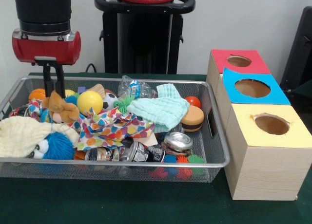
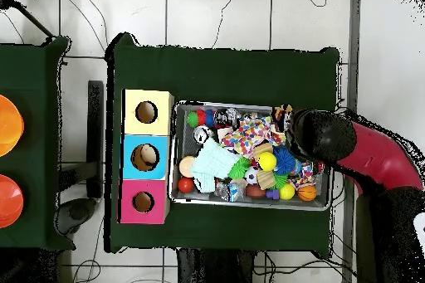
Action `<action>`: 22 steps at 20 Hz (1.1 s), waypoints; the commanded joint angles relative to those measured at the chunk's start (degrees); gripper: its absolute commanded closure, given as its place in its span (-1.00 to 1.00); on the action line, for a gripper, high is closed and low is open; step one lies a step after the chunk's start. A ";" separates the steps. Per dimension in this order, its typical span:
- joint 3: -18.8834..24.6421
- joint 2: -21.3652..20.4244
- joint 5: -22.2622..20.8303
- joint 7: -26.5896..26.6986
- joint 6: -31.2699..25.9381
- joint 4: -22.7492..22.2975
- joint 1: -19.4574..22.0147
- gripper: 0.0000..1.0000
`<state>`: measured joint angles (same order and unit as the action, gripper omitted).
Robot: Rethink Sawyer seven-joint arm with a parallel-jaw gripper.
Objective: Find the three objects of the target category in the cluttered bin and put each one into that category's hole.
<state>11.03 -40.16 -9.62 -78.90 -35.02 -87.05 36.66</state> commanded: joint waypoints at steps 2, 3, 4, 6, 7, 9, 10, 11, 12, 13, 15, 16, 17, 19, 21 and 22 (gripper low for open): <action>2.04 -2.45 -0.13 -1.62 -5.75 -4.15 -0.06 1.00; 1.91 -2.97 -0.07 -1.84 -5.89 -4.42 -0.28 1.00; 1.80 -3.37 0.04 -1.95 -6.48 -4.31 -0.52 1.00; 1.68 -3.69 0.18 -2.15 -7.00 -4.21 -0.72 1.00; 1.59 -3.82 0.17 -2.17 -7.32 -4.10 -0.82 1.00; 1.64 -3.86 0.15 -2.04 -7.65 -3.87 -0.83 1.00; 1.66 -3.75 0.18 -2.03 -7.98 -3.62 -0.86 1.00; 1.71 -3.74 0.16 -1.97 -7.98 -3.54 -0.83 1.00; 1.74 -3.82 0.16 -1.94 -7.97 -3.65 -0.77 1.00; 1.79 -3.80 0.16 -1.92 -7.99 -3.67 -0.72 1.00; 1.84 -3.93 0.15 -1.94 -7.75 -4.04 -0.60 1.00; 1.78 -3.88 0.05 -1.97 -7.73 -4.01 -0.63 1.00; 1.80 -3.86 0.05 -1.93 -7.86 -3.95 -0.61 1.00; 1.82 -3.89 0.07 -1.97 -8.09 -3.92 -0.57 1.00; 1.86 -3.79 0.01 -1.94 -8.03 -3.82 -0.53 1.00; 2.02 -3.42 0.00 -1.93 -7.57 -3.90 -0.38 1.00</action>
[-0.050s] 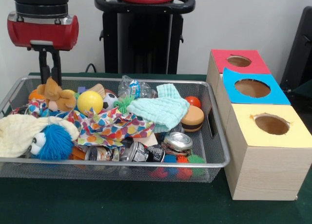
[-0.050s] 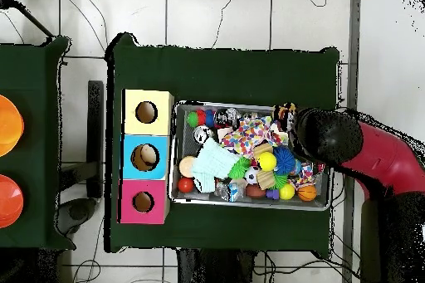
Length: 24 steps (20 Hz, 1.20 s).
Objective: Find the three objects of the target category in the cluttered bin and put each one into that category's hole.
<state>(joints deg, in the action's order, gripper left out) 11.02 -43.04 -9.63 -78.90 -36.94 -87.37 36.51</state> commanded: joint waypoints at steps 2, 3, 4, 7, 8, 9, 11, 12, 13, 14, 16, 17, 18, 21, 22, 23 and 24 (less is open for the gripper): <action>2.42 0.28 -0.02 -1.82 -4.48 -3.84 0.20 1.00; 2.69 0.97 -0.20 -1.76 -3.05 -4.20 0.57 1.00; 2.89 1.49 -0.25 -1.65 -2.40 -4.32 0.88 1.00; 3.24 2.93 -0.80 -1.48 0.16 -4.47 1.61 1.00; 3.55 4.10 -1.05 -1.34 1.49 -4.16 2.06 1.00; 4.35 6.06 -1.25 -0.62 2.93 -3.52 2.96 1.00; 5.86 9.81 -1.58 1.00 5.14 -2.38 4.89 1.00; 6.22 10.40 -1.96 1.58 5.91 -2.33 5.49 1.00; 6.34 10.34 -2.24 1.81 6.07 -2.46 5.77 1.00; 6.45 10.27 -2.53 2.03 6.23 -2.59 6.05 1.00; 6.80 10.03 -2.63 2.48 5.81 -2.65 6.58 1.00; 7.00 9.91 -2.61 2.67 5.54 -2.74 6.82 1.00; 7.16 9.76 -2.55 2.73 5.25 -2.78 7.01 1.00; 7.55 9.38 -2.57 2.94 4.53 -2.75 7.41 1.00; 7.75 9.43 -2.68 3.02 4.62 -2.88 7.65 1.00; 7.85 9.49 -2.77 3.00 4.59 -2.93 7.75 1.00; 7.96 9.56 -2.86 2.99 4.56 -2.97 7.85 1.00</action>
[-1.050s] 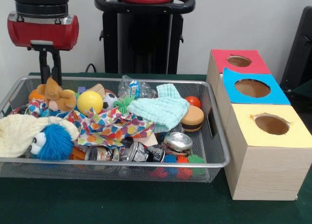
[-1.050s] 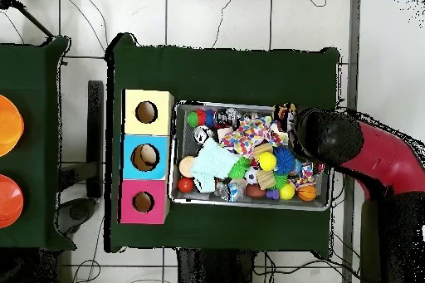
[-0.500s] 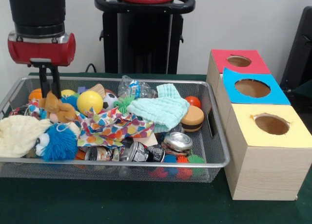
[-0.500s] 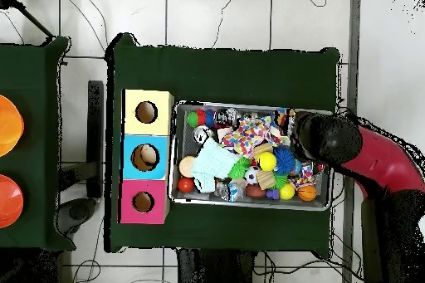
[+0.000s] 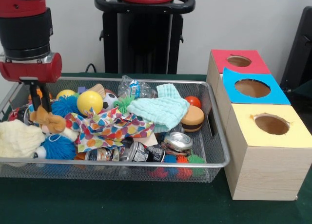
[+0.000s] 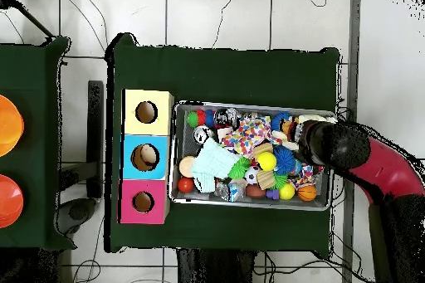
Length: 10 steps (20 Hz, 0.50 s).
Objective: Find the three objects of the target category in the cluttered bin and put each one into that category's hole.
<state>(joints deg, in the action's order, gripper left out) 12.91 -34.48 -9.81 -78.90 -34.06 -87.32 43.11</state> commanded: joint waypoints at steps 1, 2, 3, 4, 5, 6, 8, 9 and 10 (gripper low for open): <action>6.11 1.00 -2.77 2.89 1.66 -2.97 1.24 1.00; 6.19 1.01 -2.87 2.83 1.71 -2.99 1.23 1.00; 6.13 0.96 -2.90 2.64 1.67 -2.98 1.09 1.00; 6.06 0.98 -2.96 2.42 1.83 -3.10 1.08 1.00; 6.06 0.97 -3.02 2.34 2.03 -3.15 1.04 1.00; 6.04 0.95 -3.07 2.22 2.26 -3.25 1.00 1.00; 6.01 0.86 -3.08 2.11 2.39 -3.47 1.05 1.00; 5.98 0.72 -3.06 2.09 2.25 -3.55 1.03 1.00; 5.92 0.53 -3.03 2.03 2.14 -3.67 1.00 1.00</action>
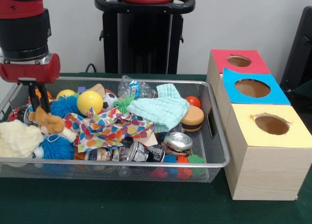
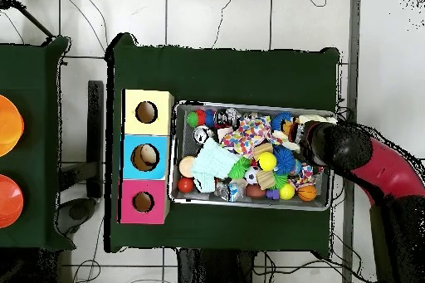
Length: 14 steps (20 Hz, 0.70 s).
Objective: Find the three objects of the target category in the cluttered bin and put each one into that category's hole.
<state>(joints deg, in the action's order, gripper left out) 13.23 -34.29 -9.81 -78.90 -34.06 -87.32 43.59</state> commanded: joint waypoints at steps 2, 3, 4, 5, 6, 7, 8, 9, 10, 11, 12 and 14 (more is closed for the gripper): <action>5.42 -0.52 -2.83 1.72 1.76 -4.29 0.41 1.00; 5.27 -1.12 -2.72 1.47 1.61 -4.71 0.31 1.00; 5.12 -1.73 -2.62 1.22 1.47 -5.13 0.21 1.00; 4.96 -2.14 -2.52 1.09 1.06 -5.26 0.03 1.00; 4.97 -2.41 -2.36 1.07 0.75 -5.41 0.02 1.00; 4.89 -2.65 -2.24 0.99 0.37 -5.41 -0.09 1.00; 4.82 -2.89 -2.11 0.92 -0.01 -5.42 -0.20 1.00; 4.74 -3.19 -2.08 0.78 0.02 -5.54 -0.28 1.00; 4.63 -3.46 -2.04 0.73 -0.24 -5.53 -0.40 1.00; 4.58 -3.67 -2.07 0.67 -0.18 -5.63 -0.44 1.00; 4.63 -3.97 -2.10 0.61 0.22 -6.01 -0.31 1.00; 4.51 -4.44 -2.23 0.42 0.69 -6.28 -0.36 1.00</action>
<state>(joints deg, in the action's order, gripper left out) 13.25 -36.27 -9.87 -78.90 -34.08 -87.88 43.52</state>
